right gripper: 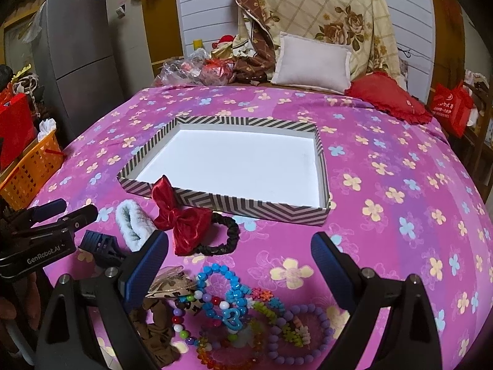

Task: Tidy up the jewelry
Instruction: 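Move both tools toward the hair accessories beside the striped box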

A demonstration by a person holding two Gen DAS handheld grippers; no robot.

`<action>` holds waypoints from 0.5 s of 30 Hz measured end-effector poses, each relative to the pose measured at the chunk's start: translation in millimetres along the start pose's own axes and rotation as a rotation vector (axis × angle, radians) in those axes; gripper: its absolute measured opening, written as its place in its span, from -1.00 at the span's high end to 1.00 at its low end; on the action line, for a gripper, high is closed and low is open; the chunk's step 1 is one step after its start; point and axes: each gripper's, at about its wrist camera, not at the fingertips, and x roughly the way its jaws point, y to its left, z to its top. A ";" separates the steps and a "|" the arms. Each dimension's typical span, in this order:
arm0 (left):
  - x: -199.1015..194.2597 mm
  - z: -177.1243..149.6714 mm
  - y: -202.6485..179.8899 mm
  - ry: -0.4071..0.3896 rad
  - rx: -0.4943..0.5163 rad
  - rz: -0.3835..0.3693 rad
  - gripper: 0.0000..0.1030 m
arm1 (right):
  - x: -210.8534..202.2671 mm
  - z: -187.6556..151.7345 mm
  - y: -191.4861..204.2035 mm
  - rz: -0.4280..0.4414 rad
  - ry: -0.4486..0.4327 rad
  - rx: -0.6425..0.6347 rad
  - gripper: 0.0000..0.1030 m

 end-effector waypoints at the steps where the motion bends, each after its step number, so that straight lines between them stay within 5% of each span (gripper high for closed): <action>1: 0.1 -0.2 -0.1 0.000 -0.001 0.000 -0.28 | 0.5 -0.1 0.6 0.002 0.001 0.000 -0.86; 15: 4.7 -1.3 5.1 0.017 -0.015 -0.003 -0.28 | 7.6 2.3 6.0 0.031 0.011 -0.001 -0.86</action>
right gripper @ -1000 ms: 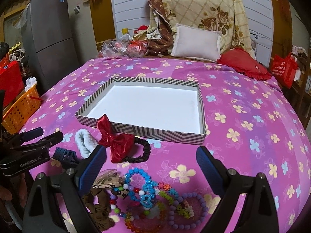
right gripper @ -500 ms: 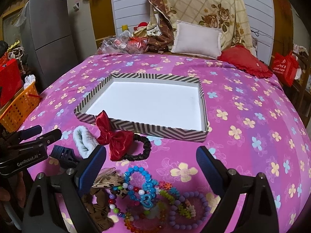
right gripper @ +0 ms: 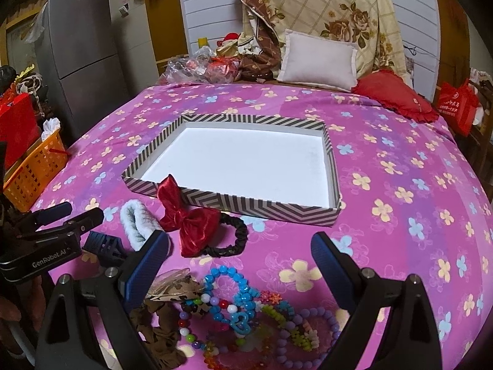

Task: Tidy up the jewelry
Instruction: 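Move both tools toward the hair accessories beside the striped box, then grasp the white fluffy scrunchie with the left tool while the right tool grasps the red bow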

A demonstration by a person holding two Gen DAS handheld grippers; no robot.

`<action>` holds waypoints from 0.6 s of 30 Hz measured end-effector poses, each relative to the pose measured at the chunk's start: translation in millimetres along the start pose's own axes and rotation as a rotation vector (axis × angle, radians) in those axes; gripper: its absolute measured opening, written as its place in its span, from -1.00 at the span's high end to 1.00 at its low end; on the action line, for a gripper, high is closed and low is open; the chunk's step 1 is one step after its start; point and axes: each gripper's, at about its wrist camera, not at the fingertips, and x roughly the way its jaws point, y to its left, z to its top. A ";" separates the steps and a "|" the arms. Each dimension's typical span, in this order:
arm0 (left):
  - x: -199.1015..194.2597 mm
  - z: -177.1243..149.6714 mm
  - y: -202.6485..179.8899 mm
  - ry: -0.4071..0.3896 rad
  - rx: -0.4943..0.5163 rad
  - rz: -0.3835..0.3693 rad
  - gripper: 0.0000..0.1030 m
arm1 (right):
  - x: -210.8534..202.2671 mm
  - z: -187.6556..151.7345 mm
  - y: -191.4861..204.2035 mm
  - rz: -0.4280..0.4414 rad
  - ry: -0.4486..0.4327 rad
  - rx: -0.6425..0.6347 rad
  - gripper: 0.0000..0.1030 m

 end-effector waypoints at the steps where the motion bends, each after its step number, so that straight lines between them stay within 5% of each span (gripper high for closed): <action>1: 0.6 -0.4 0.5 0.003 -0.003 -0.001 -0.28 | 1.3 0.2 1.3 0.001 0.003 -0.004 -0.86; 18: 7.1 0.5 12.3 0.029 -0.029 -0.010 -0.28 | 15.1 4.1 12.1 0.056 0.020 -0.046 -0.86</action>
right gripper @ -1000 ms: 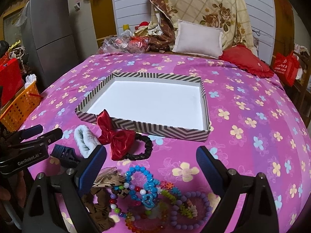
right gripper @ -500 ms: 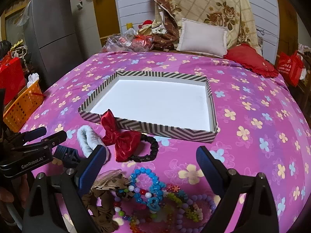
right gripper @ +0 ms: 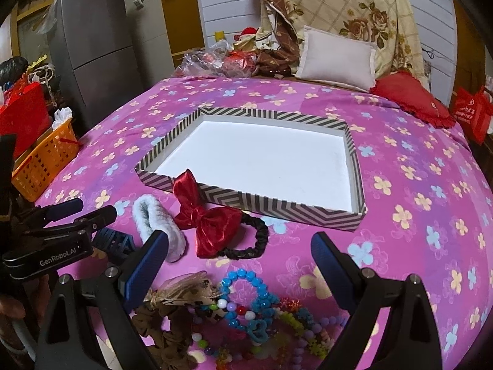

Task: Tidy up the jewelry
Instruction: 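Grasp the white fluffy scrunchie with the left tool while the right tool grasps the red bow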

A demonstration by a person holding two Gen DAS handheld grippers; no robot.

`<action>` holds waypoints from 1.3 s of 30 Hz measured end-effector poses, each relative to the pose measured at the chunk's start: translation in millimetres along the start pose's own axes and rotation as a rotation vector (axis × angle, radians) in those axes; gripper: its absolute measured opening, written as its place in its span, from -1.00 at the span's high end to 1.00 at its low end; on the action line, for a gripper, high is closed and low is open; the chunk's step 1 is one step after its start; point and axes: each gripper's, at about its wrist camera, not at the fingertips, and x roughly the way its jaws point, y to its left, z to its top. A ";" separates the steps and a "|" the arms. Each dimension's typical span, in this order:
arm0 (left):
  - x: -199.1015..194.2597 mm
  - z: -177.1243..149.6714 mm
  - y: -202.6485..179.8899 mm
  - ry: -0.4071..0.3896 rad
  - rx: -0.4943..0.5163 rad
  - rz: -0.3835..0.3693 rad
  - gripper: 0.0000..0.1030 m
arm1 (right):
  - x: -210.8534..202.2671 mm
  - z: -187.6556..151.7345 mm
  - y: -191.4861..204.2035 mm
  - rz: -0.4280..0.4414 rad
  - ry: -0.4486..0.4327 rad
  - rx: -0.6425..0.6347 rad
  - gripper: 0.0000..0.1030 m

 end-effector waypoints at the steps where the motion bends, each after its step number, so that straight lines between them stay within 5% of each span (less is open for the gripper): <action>1: 0.2 0.5 0.5 0.002 -0.002 -0.002 -0.28 | 1.5 0.6 0.8 0.003 0.002 -0.004 -0.86; 8: 0.8 2.7 3.3 0.021 -0.016 -0.032 -0.28 | 16.9 8.4 3.5 0.014 0.013 -0.037 -0.86; 19: 24.4 21.2 8.6 0.140 -0.126 -0.172 -0.28 | 53.2 15.4 14.7 0.082 0.087 -0.134 -0.47; 26: 44.9 24.4 -9.6 0.228 -0.054 -0.211 -0.28 | 69.8 13.1 13.6 0.096 0.125 -0.146 -0.44; 29: 49.0 23.8 -15.5 0.234 -0.024 -0.207 0.00 | 76.3 11.7 12.1 0.114 0.140 -0.148 -0.28; 36: 53.8 29.6 -23.0 0.216 0.019 -0.254 0.84 | 95.0 7.7 8.6 0.184 0.180 -0.127 0.66; 39: 52.7 31.6 -24.4 0.197 0.044 -0.233 0.96 | 90.8 7.4 13.3 0.188 0.156 -0.144 0.77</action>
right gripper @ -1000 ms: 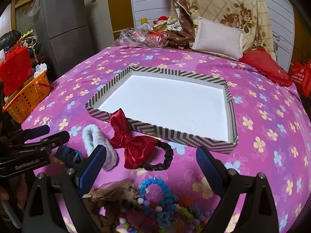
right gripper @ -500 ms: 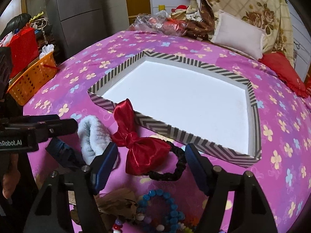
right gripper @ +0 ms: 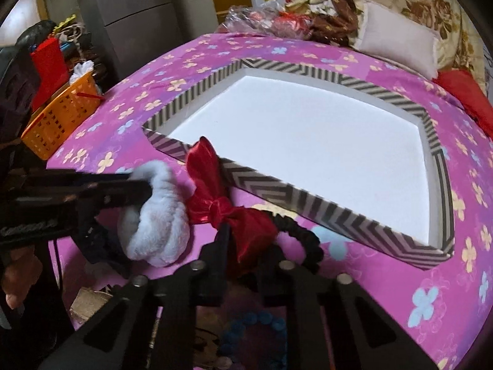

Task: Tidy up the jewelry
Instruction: 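Grasp the white fluffy scrunchie with the left tool while the right tool grasps the red bow, then lower scrunchie and bow into the box and open both tools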

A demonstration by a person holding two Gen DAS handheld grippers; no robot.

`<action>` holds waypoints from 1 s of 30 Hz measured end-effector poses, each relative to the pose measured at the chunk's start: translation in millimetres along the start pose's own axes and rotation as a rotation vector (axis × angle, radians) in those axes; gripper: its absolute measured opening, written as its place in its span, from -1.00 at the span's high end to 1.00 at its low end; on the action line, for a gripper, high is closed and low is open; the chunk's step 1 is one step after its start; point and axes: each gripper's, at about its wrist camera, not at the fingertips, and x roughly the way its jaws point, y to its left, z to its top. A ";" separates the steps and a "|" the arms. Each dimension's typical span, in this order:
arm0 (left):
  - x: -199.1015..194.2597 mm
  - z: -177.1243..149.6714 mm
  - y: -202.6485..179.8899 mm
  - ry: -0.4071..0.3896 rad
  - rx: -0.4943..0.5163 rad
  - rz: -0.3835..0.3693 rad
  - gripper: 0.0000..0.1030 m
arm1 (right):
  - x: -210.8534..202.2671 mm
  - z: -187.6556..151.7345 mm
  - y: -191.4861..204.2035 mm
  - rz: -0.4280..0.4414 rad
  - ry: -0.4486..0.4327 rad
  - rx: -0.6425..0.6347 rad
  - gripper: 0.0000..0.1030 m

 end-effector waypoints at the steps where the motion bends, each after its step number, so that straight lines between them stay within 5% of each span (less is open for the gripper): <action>1: -1.2 0.6 2.1 0.000 -0.009 -0.016 0.97 | -4.4 0.9 0.8 0.007 -0.013 0.001 0.80; 10: -36.9 28.5 9.0 -0.102 -0.023 -0.048 0.98 | -51.7 37.1 2.2 0.038 -0.129 -0.002 0.86; 16: -44.4 67.0 12.8 -0.159 -0.013 -0.002 0.98 | -60.2 72.9 -5.2 0.046 -0.182 0.037 0.86; 24: 1.8 99.4 27.2 -0.106 -0.026 0.102 0.98 | -17.4 95.1 -27.6 0.080 -0.197 0.215 0.86; 30: 28.0 104.5 31.6 -0.046 0.014 0.152 0.98 | 36.5 91.1 -45.9 0.080 -0.060 0.343 0.86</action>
